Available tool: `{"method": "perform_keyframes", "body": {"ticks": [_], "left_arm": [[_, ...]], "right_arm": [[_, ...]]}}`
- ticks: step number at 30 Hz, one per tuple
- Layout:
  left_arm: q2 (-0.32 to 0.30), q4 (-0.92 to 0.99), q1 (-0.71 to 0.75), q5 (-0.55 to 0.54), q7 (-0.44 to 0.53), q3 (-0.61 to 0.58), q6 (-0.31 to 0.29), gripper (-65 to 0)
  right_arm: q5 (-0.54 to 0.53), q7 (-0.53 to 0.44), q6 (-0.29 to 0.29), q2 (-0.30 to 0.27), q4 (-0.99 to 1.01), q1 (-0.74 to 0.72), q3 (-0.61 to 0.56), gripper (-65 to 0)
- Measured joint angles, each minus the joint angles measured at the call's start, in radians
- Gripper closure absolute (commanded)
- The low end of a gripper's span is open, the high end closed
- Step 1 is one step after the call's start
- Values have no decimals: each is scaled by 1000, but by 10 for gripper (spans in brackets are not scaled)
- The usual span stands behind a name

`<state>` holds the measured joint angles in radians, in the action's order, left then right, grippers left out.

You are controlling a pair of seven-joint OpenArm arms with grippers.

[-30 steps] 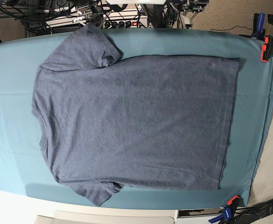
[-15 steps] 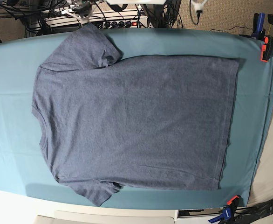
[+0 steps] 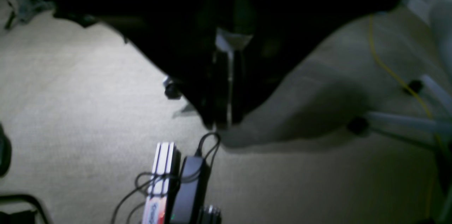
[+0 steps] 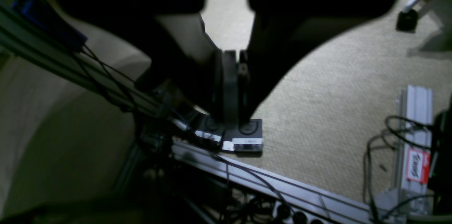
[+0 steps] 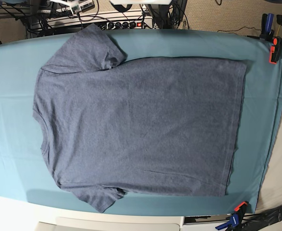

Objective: Fold the T-shirt properly

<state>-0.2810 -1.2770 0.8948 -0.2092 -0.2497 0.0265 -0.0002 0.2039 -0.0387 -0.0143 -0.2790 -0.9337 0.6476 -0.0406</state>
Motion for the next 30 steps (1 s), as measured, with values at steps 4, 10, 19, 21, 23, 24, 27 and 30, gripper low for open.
{"method": "perform_keyframes", "body": {"ticks": [4,10,19,21,23,24,27,30], "left_arm": [[-58,-205,124,-1,-6,1,0,-33],[-149,-452,234,3,-60,0,0,-33],[-253,-716,264,141,-83,1,-3,-33],[-278,-765,264,179,-86,1,-3,-33],[-299,-814,262,220,-78,0,-3,-33],[-313,-834,260,250,-74,0,-7,-33],[-360,-859,247,372,-17,0,-47,-33],[-387,-859,216,592,111,1,-163,-33]], "right_arm": [[1,0,16,-41,-196,143,-1,0],[-1,0,266,-75,-465,340,-2,0],[140,-8,697,-138,-656,450,34,0],[201,-20,690,-138,-658,452,56,0],[258,-39,687,-138,-658,452,96,0],[286,-58,688,-141,-658,452,117,0],[368,-177,692,-152,-658,452,165,0],[485,-225,693,-174,-659,446,173,0]]}}
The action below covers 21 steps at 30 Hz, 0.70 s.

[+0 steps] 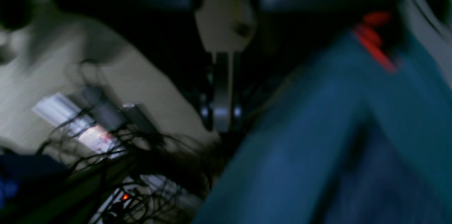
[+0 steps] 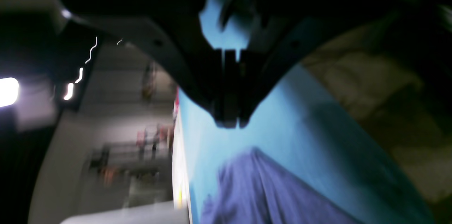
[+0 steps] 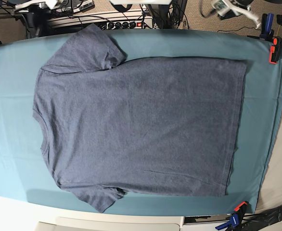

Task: Fold the T-shirt properly
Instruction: 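Move right gripper to the shoulder by the collar, left gripper to the hem corner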

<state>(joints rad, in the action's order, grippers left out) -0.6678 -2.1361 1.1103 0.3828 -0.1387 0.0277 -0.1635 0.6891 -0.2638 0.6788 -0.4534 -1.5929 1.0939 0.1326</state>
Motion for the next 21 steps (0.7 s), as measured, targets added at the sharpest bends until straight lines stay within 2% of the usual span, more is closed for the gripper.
{"method": "perform_keyframes", "body": {"ticks": [2,5,8,13,15,18,21], "left_arm": [[-3,0,-29,143,68,0,-87,-33],[-3,1,-79,289,128,-3,-197,-33],[-3,3,-136,404,153,-3,-211,-33],[-3,3,-217,562,159,-2,-212,-8],[-3,3,-249,571,167,-2,-215,0],[-2,3,-298,565,234,-2,-222,0],[7,3,-319,542,257,-3,-270,0]], "right_arm": [[23,2,-3,-21,0,-15,0,0],[20,6,-2,-43,0,-45,3,0],[47,3,-2,-54,0,-58,3,0],[100,1,-2,-126,0,-61,3,0],[100,1,-2,-147,0,-61,2,0],[100,1,-2,-166,0,-61,2,0],[100,1,-2,-167,0,-63,2,0]]}}
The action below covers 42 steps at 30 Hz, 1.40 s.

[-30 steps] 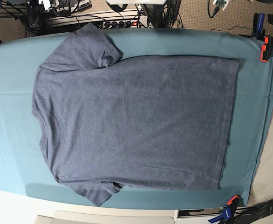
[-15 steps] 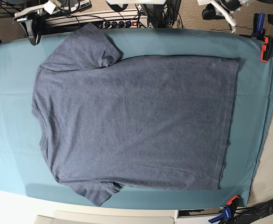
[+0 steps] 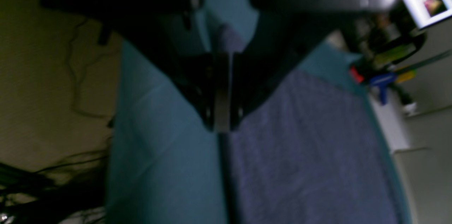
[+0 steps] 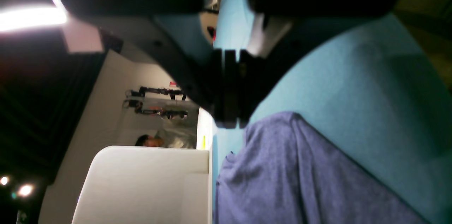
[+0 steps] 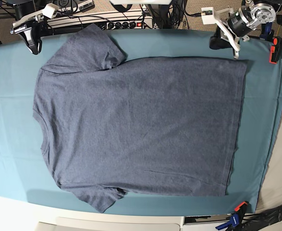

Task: Fold the T-shirt properly
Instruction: 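Move right gripper to the shoulder by the collar, left gripper to the hem corner, then lower both grippers and pinch the shirt's side edge at shoulder and hem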

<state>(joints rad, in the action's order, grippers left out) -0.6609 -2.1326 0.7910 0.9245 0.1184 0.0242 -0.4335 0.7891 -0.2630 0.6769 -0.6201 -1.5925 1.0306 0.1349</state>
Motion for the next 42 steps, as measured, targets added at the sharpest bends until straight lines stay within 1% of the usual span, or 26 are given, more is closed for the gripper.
{"method": "perform_keyframes", "body": {"ticks": [3,7,9,10,11,13,16,18,21,23,24,26,28,30,31,32,35,38,40,41,42], "left_arm": [[2,0,-18,-2,-7,-1,-13,0],[3,0,-16,-2,-63,-2,-54,0],[3,0,-16,-2,-81,-2,-53,0],[3,0,-16,-2,-80,-1,-52,0],[3,0,-16,-3,-80,-2,-50,-2],[4,0,-16,-43,-87,-2,-50,-15],[4,0,-16,-102,-107,-2,-50,-31],[4,0,-15,-108,-110,-2,-54,-31],[4,2,-15,-111,-110,-2,-54,-31],[5,4,-15,-111,-111,-2,-54,-31],[4,4,-15,-111,-111,-2,-54,-31],[4,4,-15,-110,-111,-2,-55,-31],[5,4,-14,-111,-111,-2,-79,-31],[4,4,-10,-126,-111,-1,-100,-31],[5,5,-10,-132,-111,-2,-101,-31],[5,5,-10,-137,-111,-2,-101,-31],[5,5,-10,-137,-111,-2,-99,-31],[4,5,-11,-137,-111,-2,-99,-31],[5,5,-11,-137,-111,-2,-99,-31],[5,5,-10,-137,-111,-2,-99,-31],[4,5,-10,-137,-111,-2,-99,-31]], "right_arm": [[-1,-3,0,0,0,-19,0,0],[-5,4,0,0,0,-72,0,0],[-9,43,-1,0,0,-95,0,0],[-11,77,0,-1,0,-106,-2,0],[-13,111,-1,-9,0,-121,-10,0],[13,180,-2,-41,0,-142,-32,0],[79,195,0,-103,0,-160,-78,0],[82,195,-24,-137,0,-160,-121,0],[93,200,-79,-160,0,-157,-190,0],[91,245,-130,-164,0,-158,-223,0],[88,258,-167,-172,0,-158,-236,0],[89,265,-217,-178,0,-154,-254,0],[90,268,-255,-186,-1,-146,-271,0],[104,290,-315,-200,-3,-125,-280,0],[127,299,-336,-206,-3,-114,-283,0],[134,299,-342,-211,-3,-102,-286,0],[155,304,-334,-211,-3,-82,-286,0],[156,309,-335,-211,-3,-83,-286,0],[183,315,-334,-211,-3,-84,-286,0],[183,315,-334,-211,-3,-84,-286,-14],[183,315,-334,-211,-3,-83,-286,-47]]}}
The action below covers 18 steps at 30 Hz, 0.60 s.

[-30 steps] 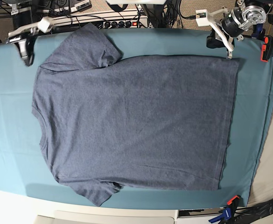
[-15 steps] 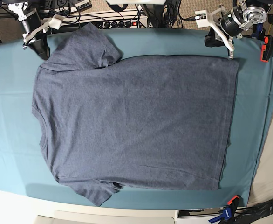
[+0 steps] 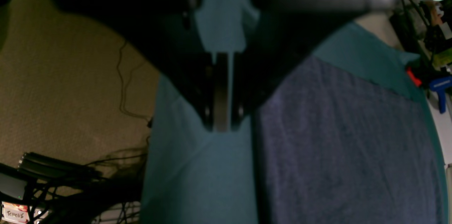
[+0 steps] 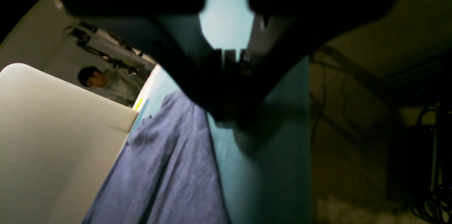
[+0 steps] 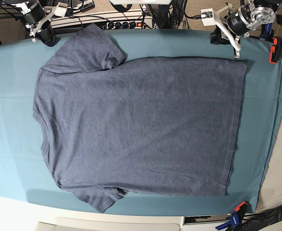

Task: Fold the T-shirt properly
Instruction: 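Lower both grippers and pinch the shirt's side edge at shoulder and hem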

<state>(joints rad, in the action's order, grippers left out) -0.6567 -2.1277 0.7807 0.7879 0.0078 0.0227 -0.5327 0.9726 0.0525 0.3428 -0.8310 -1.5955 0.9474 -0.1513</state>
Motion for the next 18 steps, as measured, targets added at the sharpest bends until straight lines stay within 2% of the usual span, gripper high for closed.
{"method": "perform_keyframes", "body": {"ticks": [4,5,8,9,10,12,13,15,16,18], "left_arm": [[0,0,-2,0,0,0,0,-31],[0,0,-3,0,0,0,0,-31],[0,0,-2,-1,0,0,0,-31],[0,0,-2,-1,0,0,0,-31],[0,0,-3,0,0,0,0,-31],[0,0,-3,0,0,0,0,-31],[0,0,-2,0,0,0,0,-31],[0,0,-2,0,0,0,0,-31],[0,0,-3,0,-1,0,0,-31],[0,0,-2,0,0,0,0,-31]], "right_arm": [[4,0,55,0,-1,0,0,-194],[5,0,85,0,0,0,0,-201],[4,2,250,0,0,0,0,-201],[8,16,283,0,-2,-1,0,-201],[7,29,288,0,-2,-5,0,-201],[3,68,265,0,-2,-6,0,-201],[2,81,230,0,-3,-6,0,-201],[-4,122,113,0,-22,-6,-2,-202],[-13,144,77,0,-34,-6,-7,-202],[-24,156,53,0,-60,-8,-24,-202]]}}
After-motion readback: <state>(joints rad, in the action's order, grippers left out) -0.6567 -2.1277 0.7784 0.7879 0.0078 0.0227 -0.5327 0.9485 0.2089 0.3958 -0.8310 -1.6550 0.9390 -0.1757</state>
